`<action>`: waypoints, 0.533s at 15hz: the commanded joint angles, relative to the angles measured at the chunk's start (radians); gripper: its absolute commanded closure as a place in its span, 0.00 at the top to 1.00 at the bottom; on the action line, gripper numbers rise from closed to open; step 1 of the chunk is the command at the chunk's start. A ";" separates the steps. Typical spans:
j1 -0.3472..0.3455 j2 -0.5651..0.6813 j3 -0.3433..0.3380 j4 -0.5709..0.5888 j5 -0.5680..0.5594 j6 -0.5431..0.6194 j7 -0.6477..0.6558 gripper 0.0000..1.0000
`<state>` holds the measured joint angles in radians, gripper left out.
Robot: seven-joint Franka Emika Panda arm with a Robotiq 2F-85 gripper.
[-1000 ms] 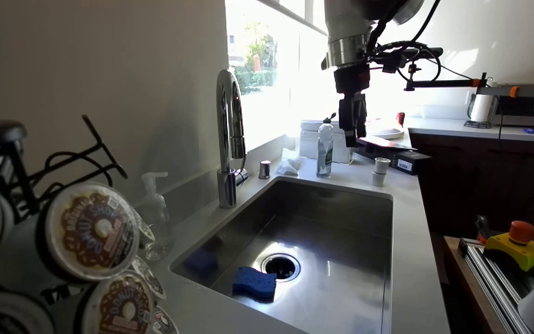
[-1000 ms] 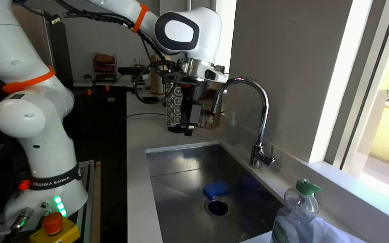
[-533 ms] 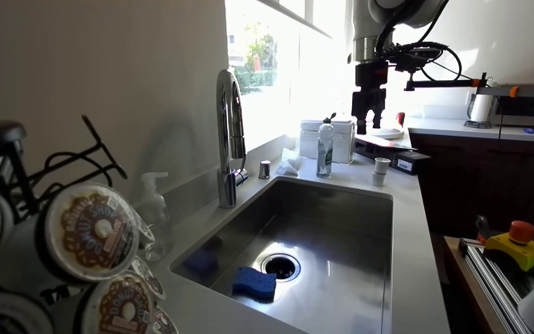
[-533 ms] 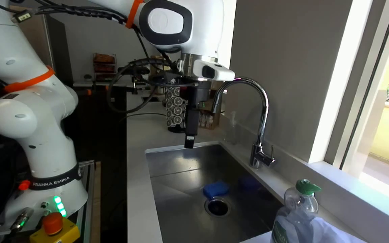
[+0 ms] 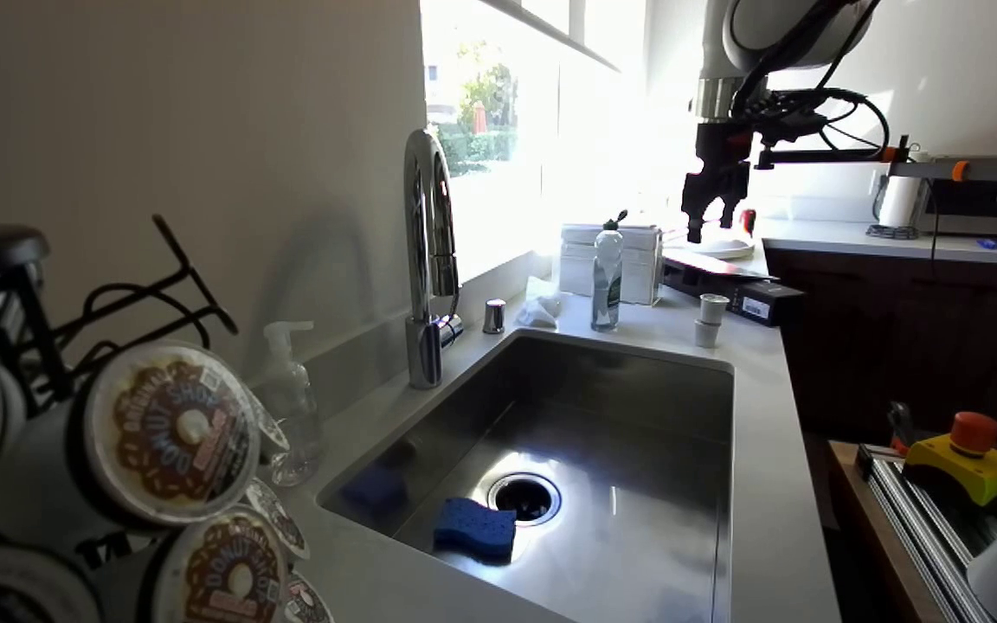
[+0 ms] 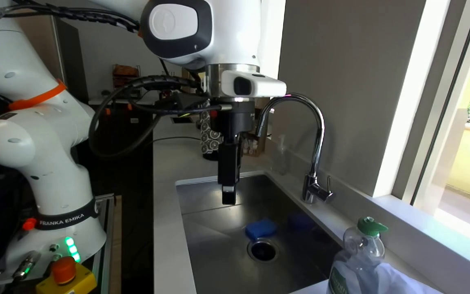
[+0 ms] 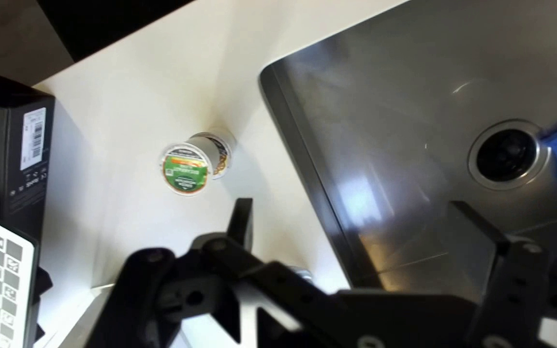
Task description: Place one coffee pod from the counter on top of the black coffee pod stand.
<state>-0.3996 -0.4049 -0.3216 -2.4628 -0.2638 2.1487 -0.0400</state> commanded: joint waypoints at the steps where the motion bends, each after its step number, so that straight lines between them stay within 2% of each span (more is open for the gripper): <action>1: -0.051 -0.026 -0.039 -0.038 -0.029 0.053 0.014 1.00; 2: -0.028 -0.001 -0.026 -0.002 -0.007 0.018 0.000 1.00; 8: -0.029 0.001 -0.027 0.001 -0.007 0.020 -0.005 1.00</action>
<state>-0.4310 -0.4037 -0.3466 -2.4647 -0.2702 2.1723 -0.0454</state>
